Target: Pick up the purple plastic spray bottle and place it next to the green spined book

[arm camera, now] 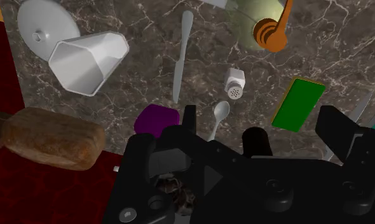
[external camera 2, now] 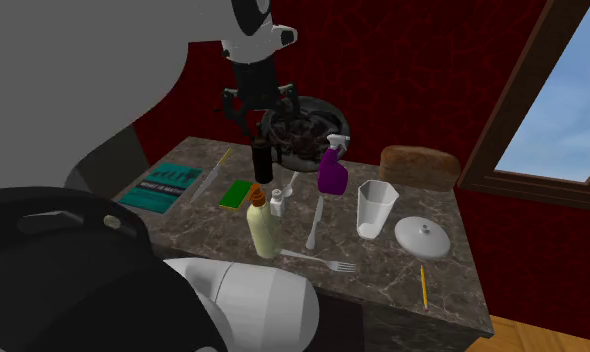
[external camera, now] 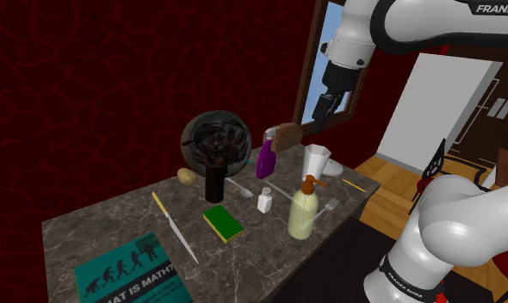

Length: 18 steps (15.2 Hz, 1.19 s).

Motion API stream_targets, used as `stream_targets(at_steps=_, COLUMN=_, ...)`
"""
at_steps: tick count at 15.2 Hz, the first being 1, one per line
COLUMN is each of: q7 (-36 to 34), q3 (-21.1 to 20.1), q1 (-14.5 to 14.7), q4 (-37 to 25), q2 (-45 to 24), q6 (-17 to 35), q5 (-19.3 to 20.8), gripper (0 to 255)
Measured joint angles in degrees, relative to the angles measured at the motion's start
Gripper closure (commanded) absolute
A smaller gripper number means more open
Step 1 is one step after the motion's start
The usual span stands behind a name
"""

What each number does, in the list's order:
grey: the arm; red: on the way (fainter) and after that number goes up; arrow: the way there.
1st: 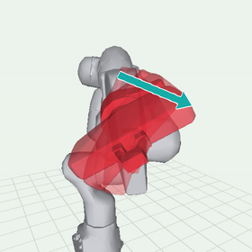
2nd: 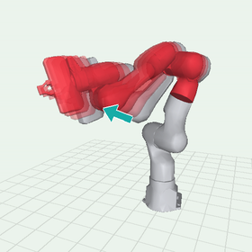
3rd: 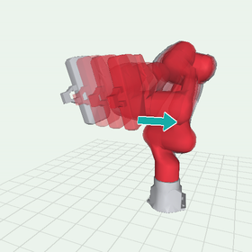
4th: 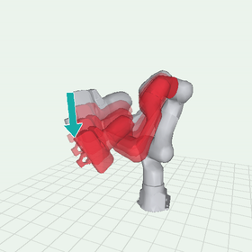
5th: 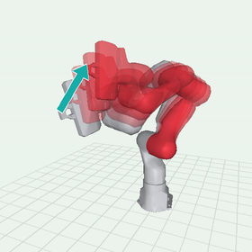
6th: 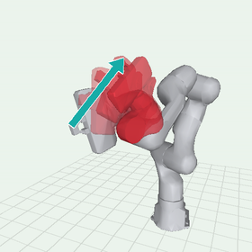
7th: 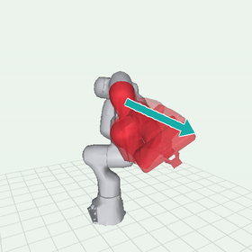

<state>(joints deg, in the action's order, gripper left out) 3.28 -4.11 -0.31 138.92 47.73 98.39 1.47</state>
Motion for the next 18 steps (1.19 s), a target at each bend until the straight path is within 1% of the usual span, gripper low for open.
stream_targets(at_steps=1, q7=0.0, q3=0.0, q1=0.0, q4=0.0, q2=0.0, q6=0.0, q5=0.0, gripper=0)
stream_targets(at_steps=4, q7=6.65, q3=4.45, q1=0.86, q4=2.88, q2=0.77, q6=3.39, q5=0.94, gripper=0)
stream_targets(at_steps=7, q7=16.95, q3=11.55, q1=1.84, q4=5.65, q2=0.62, q6=7.9, q5=2.55, gripper=0)
stream_targets(at_steps=11, q7=31.24, q3=21.4, q1=4.01, q4=7.1, q2=-2.73, q6=14.22, q5=3.72, gripper=0)
stream_targets(at_steps=14, q7=42.57, q3=29.37, q1=6.6, q4=6.89, q2=-6.61, q6=18.48, q5=3.62, gripper=0)
stream_targets(at_steps=16, q7=50.12, q3=34.6, q1=9.45, q4=5.4, q2=-10.27, q6=20.78, q5=2.47, gripper=0)
stream_targets(at_steps=18, q7=58.41, q3=40.52, q1=13.16, q4=2.58, q2=-14.93, q6=22.44, q5=0.42, gripper=0)
